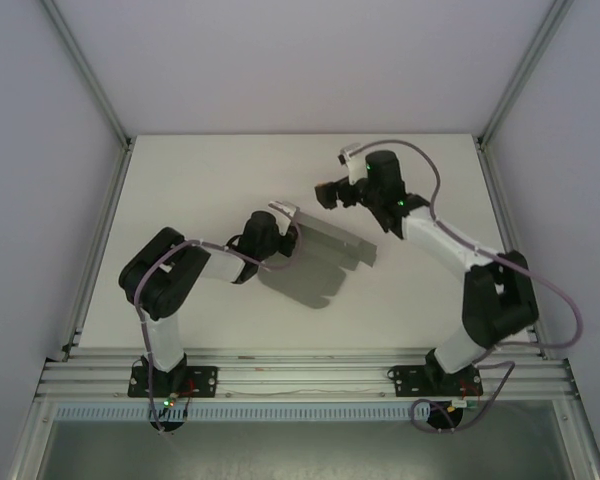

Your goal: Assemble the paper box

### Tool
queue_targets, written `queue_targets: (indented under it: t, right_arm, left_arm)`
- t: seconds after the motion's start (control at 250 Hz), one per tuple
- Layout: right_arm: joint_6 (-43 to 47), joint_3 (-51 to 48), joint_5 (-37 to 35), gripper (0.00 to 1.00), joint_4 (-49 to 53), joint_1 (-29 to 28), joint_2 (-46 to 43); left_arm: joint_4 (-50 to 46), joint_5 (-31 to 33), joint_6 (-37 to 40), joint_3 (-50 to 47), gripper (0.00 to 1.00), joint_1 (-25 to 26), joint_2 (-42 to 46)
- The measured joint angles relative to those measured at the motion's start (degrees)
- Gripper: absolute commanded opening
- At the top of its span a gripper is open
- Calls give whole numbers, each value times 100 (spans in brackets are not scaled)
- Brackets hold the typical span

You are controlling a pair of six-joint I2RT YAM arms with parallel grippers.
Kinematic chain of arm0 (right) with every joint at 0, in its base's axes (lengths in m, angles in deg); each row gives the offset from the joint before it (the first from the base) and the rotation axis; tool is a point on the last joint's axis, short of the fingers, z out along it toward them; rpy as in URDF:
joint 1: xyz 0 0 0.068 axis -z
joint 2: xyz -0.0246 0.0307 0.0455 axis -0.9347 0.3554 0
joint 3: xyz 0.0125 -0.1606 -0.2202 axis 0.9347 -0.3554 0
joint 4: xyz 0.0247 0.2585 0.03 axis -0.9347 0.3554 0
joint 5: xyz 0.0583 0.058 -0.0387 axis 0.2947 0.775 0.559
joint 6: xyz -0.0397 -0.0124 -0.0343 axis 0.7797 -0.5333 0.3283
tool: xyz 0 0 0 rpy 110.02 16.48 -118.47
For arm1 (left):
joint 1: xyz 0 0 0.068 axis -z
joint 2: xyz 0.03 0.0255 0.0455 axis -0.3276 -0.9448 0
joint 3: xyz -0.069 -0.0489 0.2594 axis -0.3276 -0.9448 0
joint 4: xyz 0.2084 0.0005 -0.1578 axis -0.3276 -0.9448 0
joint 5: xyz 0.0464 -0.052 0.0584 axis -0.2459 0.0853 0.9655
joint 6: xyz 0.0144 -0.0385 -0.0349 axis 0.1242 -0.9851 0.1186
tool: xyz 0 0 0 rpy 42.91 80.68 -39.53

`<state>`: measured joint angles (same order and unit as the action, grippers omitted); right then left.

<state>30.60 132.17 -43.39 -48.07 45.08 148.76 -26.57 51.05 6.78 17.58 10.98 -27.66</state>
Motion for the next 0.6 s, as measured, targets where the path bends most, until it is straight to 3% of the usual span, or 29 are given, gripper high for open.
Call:
queue_targets:
  t: [0.156,0.596]
  right_arm:
    - [-291,616,769,100,660,0,717]
    - [-173,702,1532,98,1462,13,1443]
  left_arm:
    - [42,-7,39,-2,0,59,-7]
    - [105,4,46,-13,0,79,-52]
